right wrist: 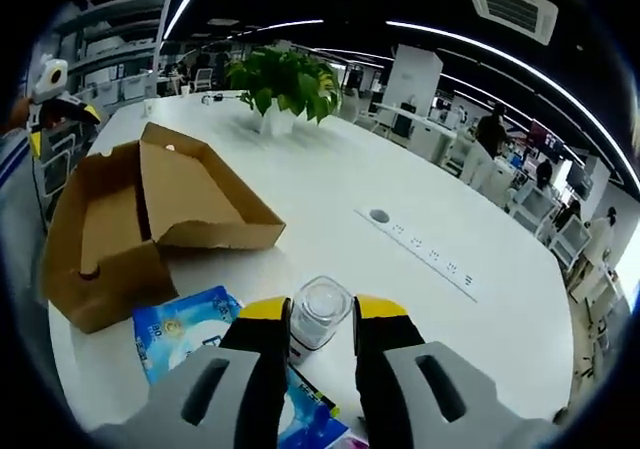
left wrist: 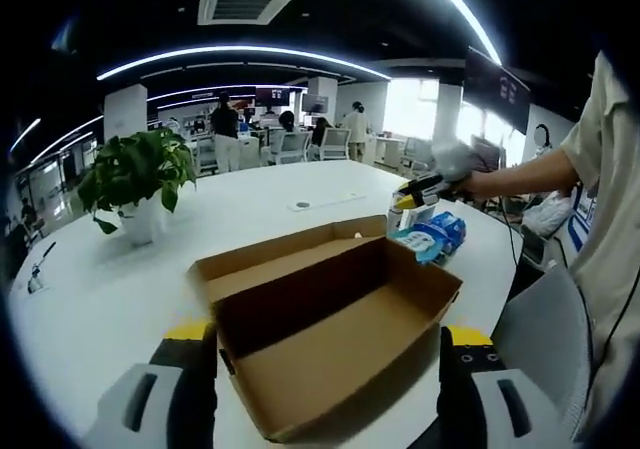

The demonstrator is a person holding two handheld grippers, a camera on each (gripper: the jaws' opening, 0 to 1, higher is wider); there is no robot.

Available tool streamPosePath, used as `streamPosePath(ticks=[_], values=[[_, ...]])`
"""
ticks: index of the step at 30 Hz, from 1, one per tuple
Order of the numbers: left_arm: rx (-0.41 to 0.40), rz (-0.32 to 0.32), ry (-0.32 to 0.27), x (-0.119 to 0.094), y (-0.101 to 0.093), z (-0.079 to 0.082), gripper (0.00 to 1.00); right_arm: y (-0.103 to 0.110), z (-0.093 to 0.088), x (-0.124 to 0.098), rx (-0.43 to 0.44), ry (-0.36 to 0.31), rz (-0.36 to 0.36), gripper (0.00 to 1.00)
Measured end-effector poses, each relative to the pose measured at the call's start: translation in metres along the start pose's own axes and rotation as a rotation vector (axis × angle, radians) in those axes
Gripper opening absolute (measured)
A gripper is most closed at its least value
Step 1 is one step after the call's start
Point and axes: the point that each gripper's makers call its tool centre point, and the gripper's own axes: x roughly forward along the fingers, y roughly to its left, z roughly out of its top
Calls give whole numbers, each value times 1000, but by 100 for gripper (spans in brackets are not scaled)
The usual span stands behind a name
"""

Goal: Operate the shoe box by opening the lid, removing the specified soft item, and placing it in the target area until the item is outside and the box remains undamaged.

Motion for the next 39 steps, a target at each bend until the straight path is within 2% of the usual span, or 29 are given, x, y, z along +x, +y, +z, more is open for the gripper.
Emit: streamPosePath(ticks=[27, 39], values=[[-26, 36, 57, 2, 9, -22, 85, -7, -5, -5, -10, 39, -39, 23], [-30, 74, 82, 1, 18, -31, 78, -9, 10, -12, 1, 17, -53, 29]])
